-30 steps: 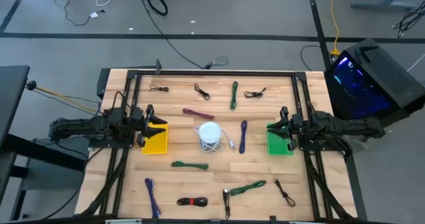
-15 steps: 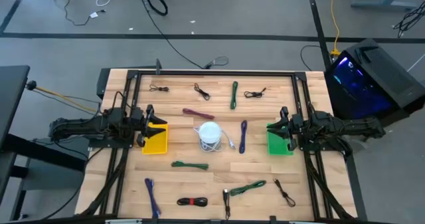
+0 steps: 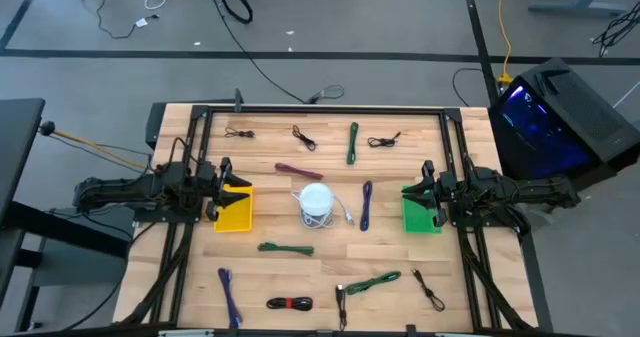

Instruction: Pick & Place USB Port

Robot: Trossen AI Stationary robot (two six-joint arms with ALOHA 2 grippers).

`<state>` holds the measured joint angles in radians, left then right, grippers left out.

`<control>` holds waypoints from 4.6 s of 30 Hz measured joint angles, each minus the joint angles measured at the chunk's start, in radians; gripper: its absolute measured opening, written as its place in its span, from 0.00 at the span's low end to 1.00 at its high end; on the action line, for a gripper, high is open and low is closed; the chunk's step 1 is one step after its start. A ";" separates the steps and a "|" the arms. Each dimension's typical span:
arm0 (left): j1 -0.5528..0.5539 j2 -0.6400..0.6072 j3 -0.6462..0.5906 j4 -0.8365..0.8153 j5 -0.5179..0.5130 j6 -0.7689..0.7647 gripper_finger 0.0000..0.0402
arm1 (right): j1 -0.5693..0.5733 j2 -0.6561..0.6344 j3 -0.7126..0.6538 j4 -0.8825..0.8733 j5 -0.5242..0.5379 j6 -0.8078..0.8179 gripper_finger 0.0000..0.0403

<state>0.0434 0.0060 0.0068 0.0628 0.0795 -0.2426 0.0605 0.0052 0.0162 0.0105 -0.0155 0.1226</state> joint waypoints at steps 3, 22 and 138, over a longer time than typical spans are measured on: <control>0.000 0.000 0.000 0.000 0.000 0.001 0.41 | 0.000 0.000 0.000 0.000 0.000 -0.001 0.15; 0.000 0.000 0.000 0.000 0.000 0.000 0.41 | 0.000 0.000 0.000 0.485 0.036 -0.105 0.15; -0.002 0.001 0.000 0.120 -0.267 -0.008 0.41 | -0.640 1.732 0.859 -0.282 0.235 -0.190 0.02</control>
<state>0.0414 0.0070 0.0070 0.1832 -0.1878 -0.2509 -0.5795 1.7367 0.8753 -0.2711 0.2195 -0.0673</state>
